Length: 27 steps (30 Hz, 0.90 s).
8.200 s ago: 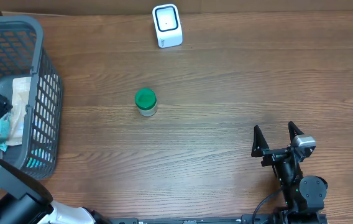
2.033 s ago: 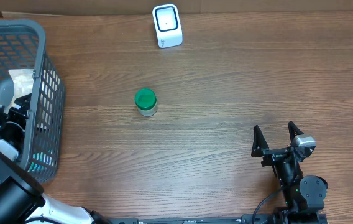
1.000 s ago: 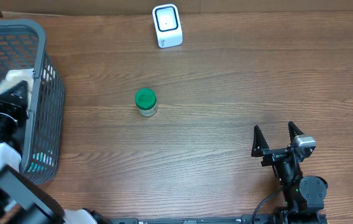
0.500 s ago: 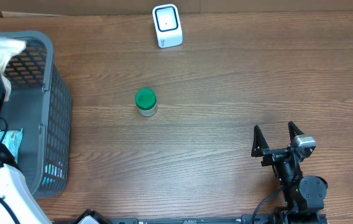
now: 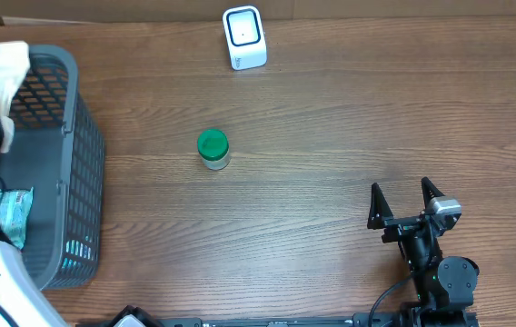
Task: Scan the item barcode
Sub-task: 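Lift the pouch out and swing it toward the white scanner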
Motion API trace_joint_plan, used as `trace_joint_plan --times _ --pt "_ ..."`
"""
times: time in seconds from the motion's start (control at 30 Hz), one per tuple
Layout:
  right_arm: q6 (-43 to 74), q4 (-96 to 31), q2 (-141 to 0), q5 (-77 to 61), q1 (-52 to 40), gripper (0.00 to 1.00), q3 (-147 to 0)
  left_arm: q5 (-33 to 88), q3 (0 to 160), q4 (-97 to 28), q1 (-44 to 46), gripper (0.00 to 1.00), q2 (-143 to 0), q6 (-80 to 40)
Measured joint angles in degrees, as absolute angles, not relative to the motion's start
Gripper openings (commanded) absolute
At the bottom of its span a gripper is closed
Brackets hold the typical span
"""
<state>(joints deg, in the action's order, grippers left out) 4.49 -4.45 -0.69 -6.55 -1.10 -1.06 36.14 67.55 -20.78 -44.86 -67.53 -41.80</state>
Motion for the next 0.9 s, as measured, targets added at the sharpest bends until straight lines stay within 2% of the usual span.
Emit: trace_joint_plan --times 0.13,0.33,0.67,0.9 --pt "4.5 -4.4 -0.7 -6.6 -1.1 1.00 -1.1 30.5 80.5 -33.4 -42.3 0.11 -67.5 -35.3" --pt "4.5 -4.5 -0.7 -6.6 -1.1 1.00 -1.1 16.9 95.9 -47.9 -29.6 0.11 -67.3 -26.3" --pt "4.5 -4.4 -0.7 -6.5 -1.1 1.00 -1.1 -11.8 100.1 -59.0 6.6 0.09 -68.7 -19.7" --pt "4.5 -4.4 -0.7 -6.6 -1.1 1.00 -1.1 -37.8 100.2 -62.3 31.4 0.07 -78.8 -15.1"
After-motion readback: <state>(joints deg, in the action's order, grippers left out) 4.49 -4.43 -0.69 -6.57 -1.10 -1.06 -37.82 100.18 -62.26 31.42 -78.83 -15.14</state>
